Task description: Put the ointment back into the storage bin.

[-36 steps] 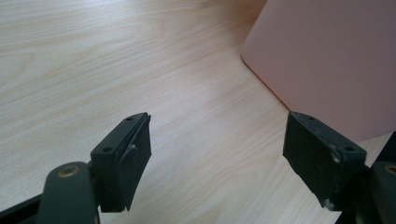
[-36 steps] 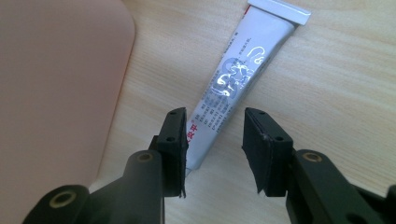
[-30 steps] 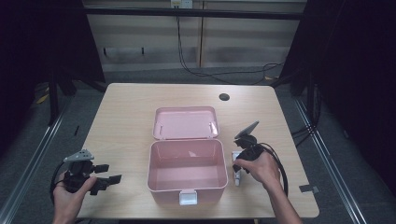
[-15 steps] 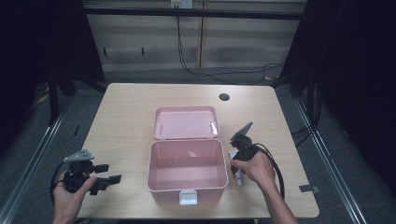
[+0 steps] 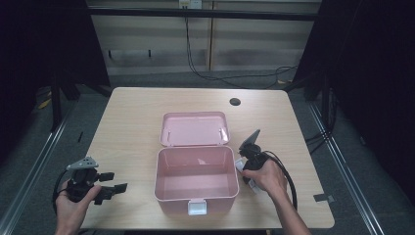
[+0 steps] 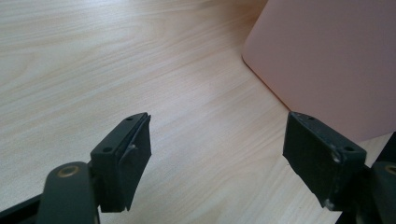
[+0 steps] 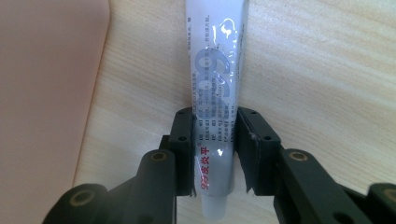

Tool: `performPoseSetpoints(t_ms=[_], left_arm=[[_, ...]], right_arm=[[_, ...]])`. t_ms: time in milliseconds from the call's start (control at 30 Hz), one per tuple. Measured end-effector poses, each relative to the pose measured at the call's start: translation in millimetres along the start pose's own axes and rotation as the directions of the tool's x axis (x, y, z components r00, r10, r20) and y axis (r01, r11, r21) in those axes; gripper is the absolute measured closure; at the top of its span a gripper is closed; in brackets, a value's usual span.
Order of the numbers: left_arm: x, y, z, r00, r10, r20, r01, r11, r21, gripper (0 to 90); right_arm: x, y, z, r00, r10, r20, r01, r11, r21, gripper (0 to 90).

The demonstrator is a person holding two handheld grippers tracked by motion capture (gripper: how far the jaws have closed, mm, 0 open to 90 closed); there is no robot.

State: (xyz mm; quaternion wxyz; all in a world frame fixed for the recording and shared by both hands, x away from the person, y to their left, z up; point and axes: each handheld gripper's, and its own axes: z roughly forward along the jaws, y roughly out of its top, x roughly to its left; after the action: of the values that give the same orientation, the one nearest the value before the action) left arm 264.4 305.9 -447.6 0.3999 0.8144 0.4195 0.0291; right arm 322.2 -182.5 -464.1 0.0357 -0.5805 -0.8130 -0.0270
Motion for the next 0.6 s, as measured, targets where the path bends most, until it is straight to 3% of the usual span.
performPoseSetpoints(t_ms=[600], left_arm=[[0.1, 0.1, 0.4, 1.0, 0.001, 0.004, -0.001, 1.0, 0.001, 22.9]], right_arm=[[-4.2, -2.7, -1.9, 0.9985, -0.054, 0.001, 0.054, 0.998, -0.012, 71.5]])
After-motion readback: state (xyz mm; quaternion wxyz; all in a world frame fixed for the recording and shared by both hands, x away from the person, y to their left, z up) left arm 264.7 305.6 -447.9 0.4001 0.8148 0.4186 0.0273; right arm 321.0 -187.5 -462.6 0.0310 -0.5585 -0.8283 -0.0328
